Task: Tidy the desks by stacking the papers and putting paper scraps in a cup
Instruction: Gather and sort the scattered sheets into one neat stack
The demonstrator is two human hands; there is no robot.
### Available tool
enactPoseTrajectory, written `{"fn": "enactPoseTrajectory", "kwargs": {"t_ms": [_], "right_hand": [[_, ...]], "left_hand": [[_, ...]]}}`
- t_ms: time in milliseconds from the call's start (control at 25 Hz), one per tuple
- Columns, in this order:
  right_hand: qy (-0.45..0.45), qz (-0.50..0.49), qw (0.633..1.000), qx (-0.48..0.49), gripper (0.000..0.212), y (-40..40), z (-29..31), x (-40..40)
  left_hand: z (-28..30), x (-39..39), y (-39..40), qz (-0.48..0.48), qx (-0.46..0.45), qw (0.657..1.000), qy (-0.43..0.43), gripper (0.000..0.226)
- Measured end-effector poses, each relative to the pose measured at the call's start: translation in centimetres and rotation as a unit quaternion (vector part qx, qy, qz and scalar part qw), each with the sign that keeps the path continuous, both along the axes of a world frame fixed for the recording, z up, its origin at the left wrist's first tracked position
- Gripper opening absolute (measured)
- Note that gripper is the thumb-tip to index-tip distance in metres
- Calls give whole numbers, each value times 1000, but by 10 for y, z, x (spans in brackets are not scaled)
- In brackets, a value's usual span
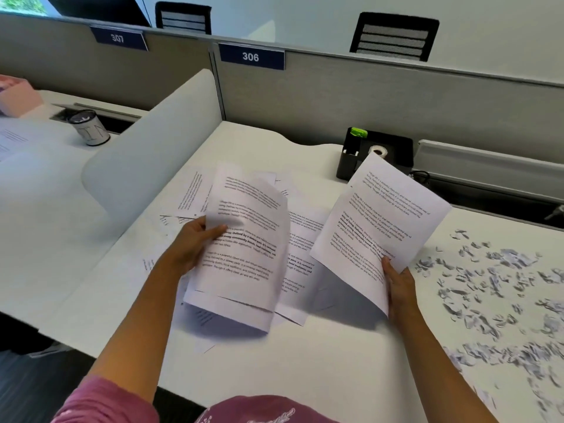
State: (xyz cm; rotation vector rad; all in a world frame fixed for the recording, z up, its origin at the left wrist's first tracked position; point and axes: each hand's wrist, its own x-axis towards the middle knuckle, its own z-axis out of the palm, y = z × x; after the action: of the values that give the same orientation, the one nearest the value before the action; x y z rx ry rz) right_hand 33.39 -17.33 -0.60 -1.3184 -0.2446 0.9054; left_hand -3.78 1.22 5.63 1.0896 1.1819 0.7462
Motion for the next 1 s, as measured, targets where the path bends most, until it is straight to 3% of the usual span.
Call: {"fn": "enactPoseTrajectory", "kwargs": {"t_ms": [200,280,600,680,800,1000], "right_hand": [[7,4,1000,0,34,0,0,0],[6,6,1000,-2,35,0,-2,2],[6,14,1000,-4,35,1,-3,2],[8,16,1000,1,32,2,-1,1],[8,13,1000,9,35,1,-2,1],[-1,23,1000,10,65,0,-6,2]], "left_hand": [[-22,52,5,-99,36,981,161,30],[-27,66,6,-91,55,965,239,38],[-42,119,-11,-65,98,865,487,49],[-39,126,-15,-61,93,856,505,39],[-38,131,-13,-46,88,876,473,25],[-39,122,-14,-61,126,902,408,23]]}}
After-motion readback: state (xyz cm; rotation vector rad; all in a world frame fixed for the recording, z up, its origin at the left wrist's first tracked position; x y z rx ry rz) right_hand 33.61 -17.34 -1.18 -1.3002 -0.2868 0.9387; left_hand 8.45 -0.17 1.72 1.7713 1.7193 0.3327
